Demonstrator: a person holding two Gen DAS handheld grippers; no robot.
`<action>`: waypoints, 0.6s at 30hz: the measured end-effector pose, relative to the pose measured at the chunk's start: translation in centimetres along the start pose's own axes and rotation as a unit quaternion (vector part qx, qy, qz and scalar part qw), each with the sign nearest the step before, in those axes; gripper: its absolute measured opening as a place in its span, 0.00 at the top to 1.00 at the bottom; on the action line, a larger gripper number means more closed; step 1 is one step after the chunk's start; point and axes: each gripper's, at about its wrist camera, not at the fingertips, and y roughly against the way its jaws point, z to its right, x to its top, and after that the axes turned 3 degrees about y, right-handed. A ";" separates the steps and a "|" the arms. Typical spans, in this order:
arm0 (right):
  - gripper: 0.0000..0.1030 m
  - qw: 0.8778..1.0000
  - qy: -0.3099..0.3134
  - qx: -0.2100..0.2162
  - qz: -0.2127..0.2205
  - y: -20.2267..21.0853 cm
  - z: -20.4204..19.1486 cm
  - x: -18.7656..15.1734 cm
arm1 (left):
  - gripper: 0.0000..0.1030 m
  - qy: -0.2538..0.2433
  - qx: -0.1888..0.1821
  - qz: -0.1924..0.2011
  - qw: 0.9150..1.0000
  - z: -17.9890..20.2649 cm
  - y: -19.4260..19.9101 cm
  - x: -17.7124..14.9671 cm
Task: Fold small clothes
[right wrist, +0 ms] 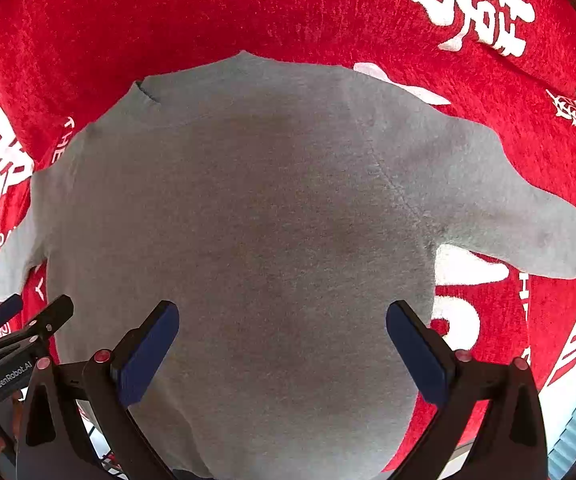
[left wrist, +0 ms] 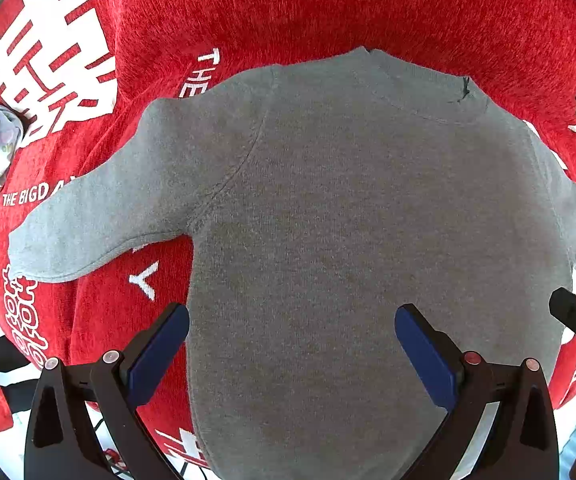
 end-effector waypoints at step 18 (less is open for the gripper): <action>0.00 1.000 0.008 0.003 0.000 0.5 -0.3 -0.3 | 0.00 0.002 0.000 0.003 1.000 -0.3 0.3 -0.1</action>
